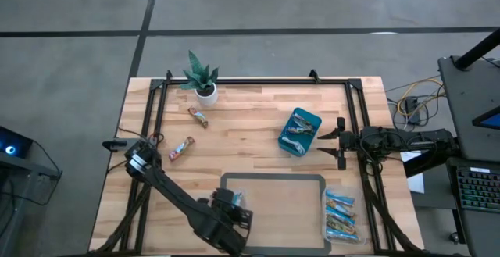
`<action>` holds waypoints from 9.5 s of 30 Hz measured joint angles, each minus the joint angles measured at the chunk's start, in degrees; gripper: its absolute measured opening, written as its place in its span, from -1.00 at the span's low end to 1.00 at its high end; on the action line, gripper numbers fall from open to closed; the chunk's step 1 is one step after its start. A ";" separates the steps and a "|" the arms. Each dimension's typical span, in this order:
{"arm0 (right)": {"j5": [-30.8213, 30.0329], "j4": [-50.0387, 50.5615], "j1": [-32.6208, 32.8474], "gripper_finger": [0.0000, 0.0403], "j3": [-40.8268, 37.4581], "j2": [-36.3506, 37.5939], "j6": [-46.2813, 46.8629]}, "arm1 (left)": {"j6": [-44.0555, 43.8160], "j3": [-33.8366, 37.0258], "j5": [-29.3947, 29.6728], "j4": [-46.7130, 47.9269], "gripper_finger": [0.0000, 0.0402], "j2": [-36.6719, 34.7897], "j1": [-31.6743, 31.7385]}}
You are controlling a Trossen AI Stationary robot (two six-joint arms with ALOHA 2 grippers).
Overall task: Pick and place Granola Bars by type
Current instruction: Put the top red granola bar into the left transparent bin, then put the red granola bar into the left transparent bin
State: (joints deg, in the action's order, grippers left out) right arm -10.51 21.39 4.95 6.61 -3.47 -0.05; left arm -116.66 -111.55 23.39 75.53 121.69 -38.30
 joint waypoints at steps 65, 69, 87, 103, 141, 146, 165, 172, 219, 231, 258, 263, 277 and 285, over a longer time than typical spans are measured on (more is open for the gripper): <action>0.03 -0.05 0.00 -0.13 0.00 -0.02 0.00 | -1.74 31.78 7.72 8.12 -0.22 -26.19 32.27; 0.02 -0.05 0.01 -0.13 0.01 -0.02 0.00 | 1.71 35.57 7.26 4.81 -0.22 -26.49 36.10; 0.02 -0.05 0.01 -0.13 0.00 -0.02 0.00 | 11.64 49.68 15.00 -15.47 -0.22 -26.47 47.24; 0.03 -0.05 0.00 -0.13 0.00 -0.02 0.00 | 15.16 59.51 15.34 -30.51 -0.22 -26.43 50.67; 0.03 -0.05 0.02 -0.13 0.01 -0.02 0.00 | 20.20 62.68 9.29 -39.28 -0.98 -26.27 51.43; 0.01 -0.04 0.01 -0.13 0.00 -0.02 0.00 | 20.17 59.79 9.11 -33.77 -0.99 -27.27 49.11; 0.03 -0.05 0.02 -0.13 0.02 0.01 0.00 | 9.05 44.55 7.17 -8.23 -1.00 -34.38 32.85; 0.02 -0.13 0.01 -0.13 0.00 -0.02 0.00 | 2.26 36.39 5.93 -2.32 -1.00 -34.00 24.98; 0.03 -0.25 0.02 -0.13 0.00 -0.02 0.00 | -13.23 12.45 -12.63 -9.64 -1.00 -0.66 -0.76; 0.03 -0.23 0.02 -0.13 0.00 -0.02 0.00 | -12.57 12.84 -13.04 -9.49 -0.81 -0.66 -0.50; 0.01 -0.20 0.00 -0.13 0.01 -0.02 0.00 | -6.57 10.45 -15.37 -4.96 0.21 -4.63 1.55; 0.03 -0.20 0.00 -0.13 0.00 -0.02 0.00 | -3.93 7.35 -15.97 -5.08 0.24 -4.76 1.81; 0.03 -0.20 0.00 -0.13 0.00 -0.02 0.00 | 2.06 -3.95 -12.65 14.64 0.25 -5.42 3.16; 0.06 -0.32 0.01 -0.13 0.00 -0.07 0.00 | 14.89 1.52 -5.81 14.40 0.25 -11.17 8.50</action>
State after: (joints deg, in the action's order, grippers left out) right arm -10.45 21.07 4.96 6.61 -3.54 -0.05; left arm -101.77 -110.04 17.59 89.93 110.52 -29.81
